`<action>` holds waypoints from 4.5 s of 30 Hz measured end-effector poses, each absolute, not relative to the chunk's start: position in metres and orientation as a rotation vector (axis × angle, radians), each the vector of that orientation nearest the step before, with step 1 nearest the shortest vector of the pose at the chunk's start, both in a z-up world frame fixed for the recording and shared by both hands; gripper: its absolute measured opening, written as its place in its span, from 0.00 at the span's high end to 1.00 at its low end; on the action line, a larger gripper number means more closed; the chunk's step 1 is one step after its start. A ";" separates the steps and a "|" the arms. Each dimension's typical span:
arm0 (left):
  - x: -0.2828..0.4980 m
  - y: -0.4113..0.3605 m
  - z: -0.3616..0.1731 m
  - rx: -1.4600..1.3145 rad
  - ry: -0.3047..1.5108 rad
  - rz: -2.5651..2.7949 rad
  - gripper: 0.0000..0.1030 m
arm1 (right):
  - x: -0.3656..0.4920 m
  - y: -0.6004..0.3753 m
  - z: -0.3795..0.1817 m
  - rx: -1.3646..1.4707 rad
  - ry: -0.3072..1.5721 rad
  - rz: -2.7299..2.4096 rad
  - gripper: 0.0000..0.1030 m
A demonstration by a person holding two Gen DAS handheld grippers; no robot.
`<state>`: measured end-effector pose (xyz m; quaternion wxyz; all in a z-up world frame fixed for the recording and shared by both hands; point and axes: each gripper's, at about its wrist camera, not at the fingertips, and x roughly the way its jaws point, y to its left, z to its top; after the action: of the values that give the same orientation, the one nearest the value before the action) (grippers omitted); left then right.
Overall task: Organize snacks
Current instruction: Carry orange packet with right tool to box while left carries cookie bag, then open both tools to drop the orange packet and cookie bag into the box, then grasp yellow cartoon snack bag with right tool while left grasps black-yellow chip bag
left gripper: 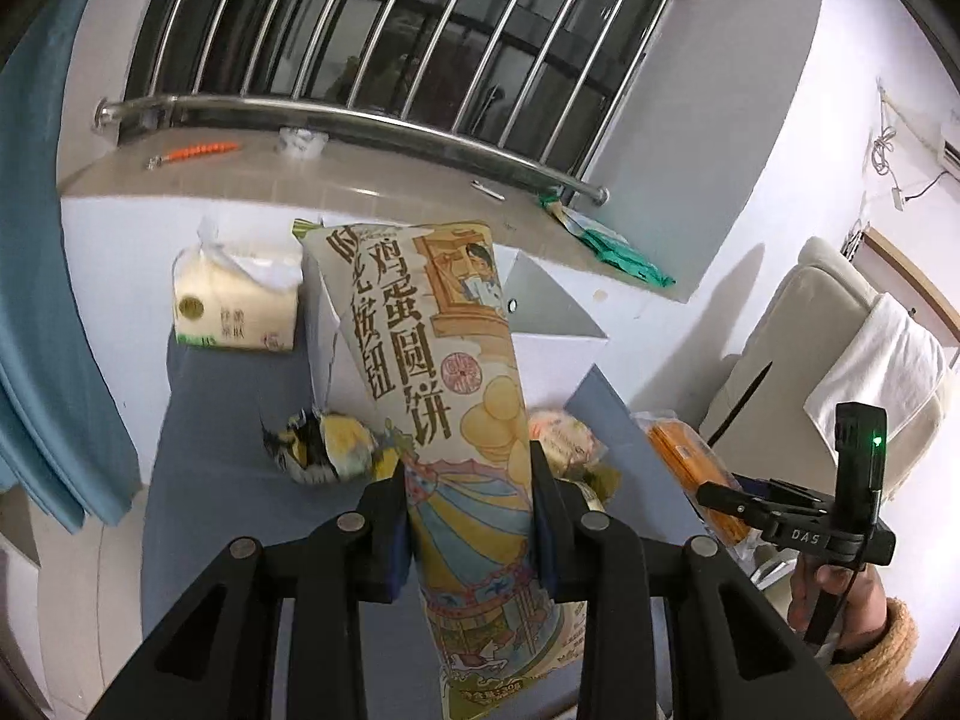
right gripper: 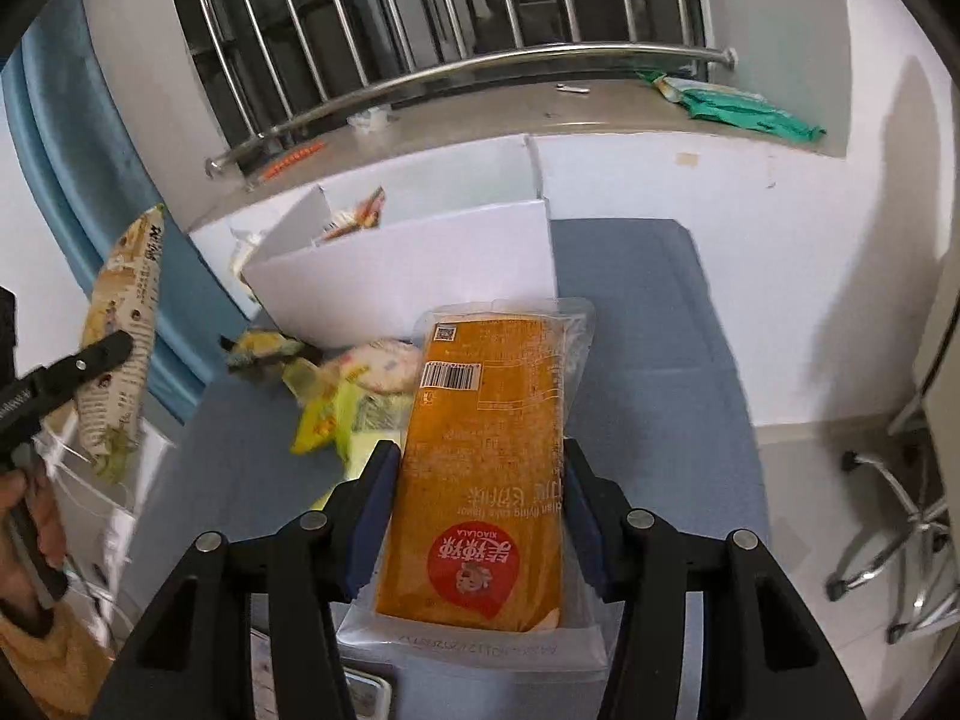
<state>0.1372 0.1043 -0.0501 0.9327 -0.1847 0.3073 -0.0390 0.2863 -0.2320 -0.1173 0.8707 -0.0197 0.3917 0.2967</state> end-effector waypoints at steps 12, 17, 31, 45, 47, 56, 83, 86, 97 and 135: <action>0.227 0.120 -0.018 -0.336 0.647 -0.098 0.66 | 0.338 -0.175 -0.066 -0.028 0.732 0.690 0.45; 0.292 0.134 -0.014 -0.301 0.705 -0.066 0.66 | 0.397 -0.125 -0.052 -0.059 0.741 0.706 0.45; 0.367 0.173 -0.040 -0.280 0.795 0.077 0.00 | 0.463 -0.088 -0.049 -0.072 0.725 0.668 0.00; 0.242 0.134 -0.003 -0.154 0.655 0.036 0.00 | 0.346 -0.130 -0.020 -0.126 0.546 0.729 0.00; 0.214 0.122 -0.001 -0.128 0.621 0.029 0.00 | 0.320 -0.146 -0.026 -0.105 0.541 0.741 0.00; 0.113 0.086 -0.030 -0.144 0.575 -0.052 0.00 | 0.243 -0.194 -0.103 -0.007 0.659 0.727 0.00; 0.074 0.113 -0.092 -0.326 0.683 -0.002 0.00 | 0.310 -0.129 -0.209 0.069 0.993 0.639 0.41; 0.083 0.116 -0.101 -0.322 0.705 0.001 0.00 | 0.302 -0.139 -0.205 0.104 0.990 0.675 0.43; 0.174 0.127 -0.127 -0.221 0.806 0.045 0.00 | 0.251 -0.190 -0.163 0.200 0.886 0.743 0.43; 0.190 0.116 -0.049 -0.256 0.543 0.033 0.43 | 0.269 -0.189 -0.116 0.120 0.737 0.754 0.42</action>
<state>0.1898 0.1155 -0.0486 0.9551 -0.1260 0.2675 0.0162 0.2693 -0.1892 -0.1162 0.8625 0.0573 0.3515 0.3595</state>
